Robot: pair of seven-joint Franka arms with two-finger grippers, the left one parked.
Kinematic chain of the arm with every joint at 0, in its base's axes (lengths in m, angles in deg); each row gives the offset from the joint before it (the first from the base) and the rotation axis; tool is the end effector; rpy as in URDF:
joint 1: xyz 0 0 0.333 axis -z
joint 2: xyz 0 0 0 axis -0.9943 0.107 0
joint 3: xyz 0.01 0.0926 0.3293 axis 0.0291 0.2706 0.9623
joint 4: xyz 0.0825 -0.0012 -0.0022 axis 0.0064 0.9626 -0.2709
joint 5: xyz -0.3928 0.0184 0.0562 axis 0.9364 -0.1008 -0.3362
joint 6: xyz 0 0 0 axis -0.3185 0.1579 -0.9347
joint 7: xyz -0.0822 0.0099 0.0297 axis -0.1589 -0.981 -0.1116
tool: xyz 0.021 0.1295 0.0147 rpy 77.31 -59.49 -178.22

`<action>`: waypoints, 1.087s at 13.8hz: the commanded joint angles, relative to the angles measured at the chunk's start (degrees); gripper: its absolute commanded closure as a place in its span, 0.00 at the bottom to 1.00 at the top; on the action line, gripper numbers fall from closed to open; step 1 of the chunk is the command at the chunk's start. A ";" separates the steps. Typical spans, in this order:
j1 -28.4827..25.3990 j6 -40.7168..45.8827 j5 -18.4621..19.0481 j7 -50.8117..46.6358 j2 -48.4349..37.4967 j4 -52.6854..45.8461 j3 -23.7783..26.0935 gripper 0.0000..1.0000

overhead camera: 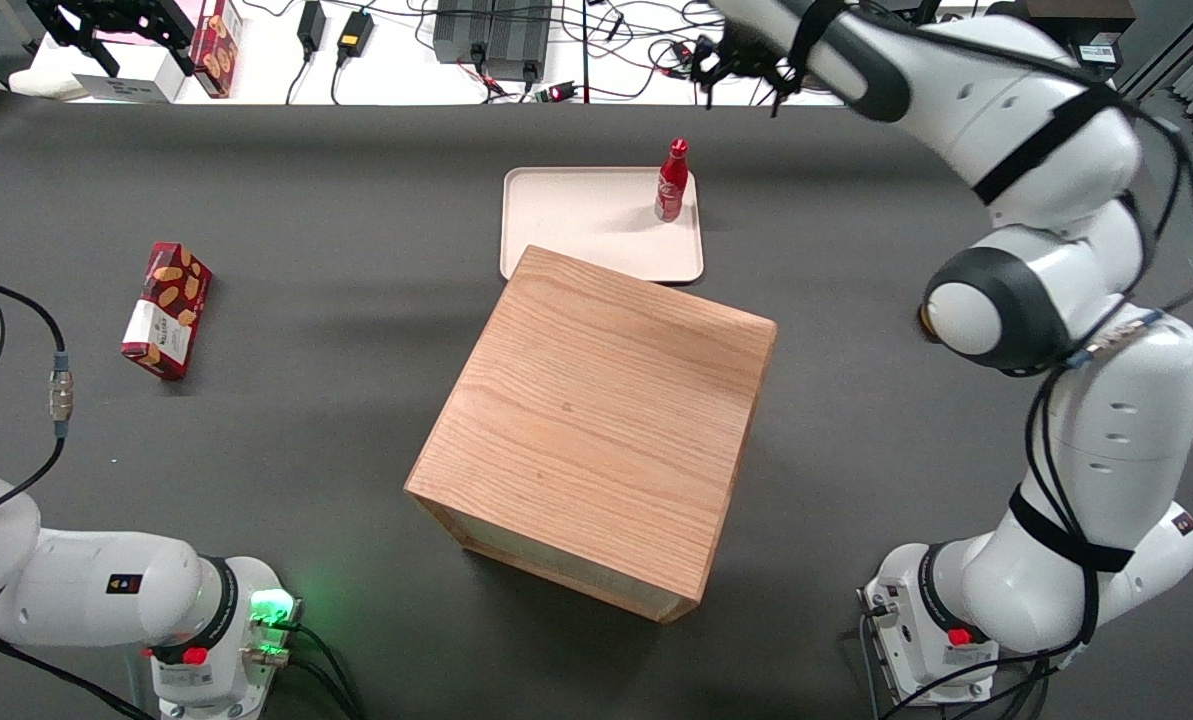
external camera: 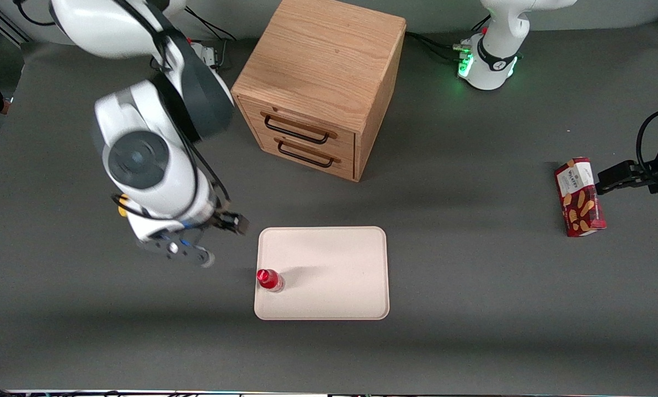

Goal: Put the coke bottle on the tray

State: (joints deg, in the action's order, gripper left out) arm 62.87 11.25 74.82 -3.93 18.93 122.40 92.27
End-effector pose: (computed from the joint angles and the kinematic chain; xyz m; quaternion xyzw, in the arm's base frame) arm 0.6498 0.2944 0.5362 0.9853 -0.1531 -0.0338 0.0683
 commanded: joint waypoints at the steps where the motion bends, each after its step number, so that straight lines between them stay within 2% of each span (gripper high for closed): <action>1: 0.50 8.23 0.98 1.10 -7.63 1.90 0.27 0.00; 4: 2.25 12.65 0.89 9.87 -14.13 2.60 -0.60 0.00; 7: 5.76 13.97 0.37 21.37 -17.92 5.13 -4.29 0.00; 9: 10.68 12.57 -3.83 28.42 -22.48 11.18 -5.43 0.00; 11: 13.15 6.97 -6.92 33.42 -28.71 20.92 -8.15 0.00; 13: 15.27 0.20 -7.02 38.97 -33.38 30.25 -9.04 0.00; 15: 16.24 -4.82 -7.11 40.40 -35.77 36.41 -9.92 0.00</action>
State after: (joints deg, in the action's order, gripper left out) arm 78.83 12.23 68.65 34.53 -11.07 148.22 82.77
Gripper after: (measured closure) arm 0.000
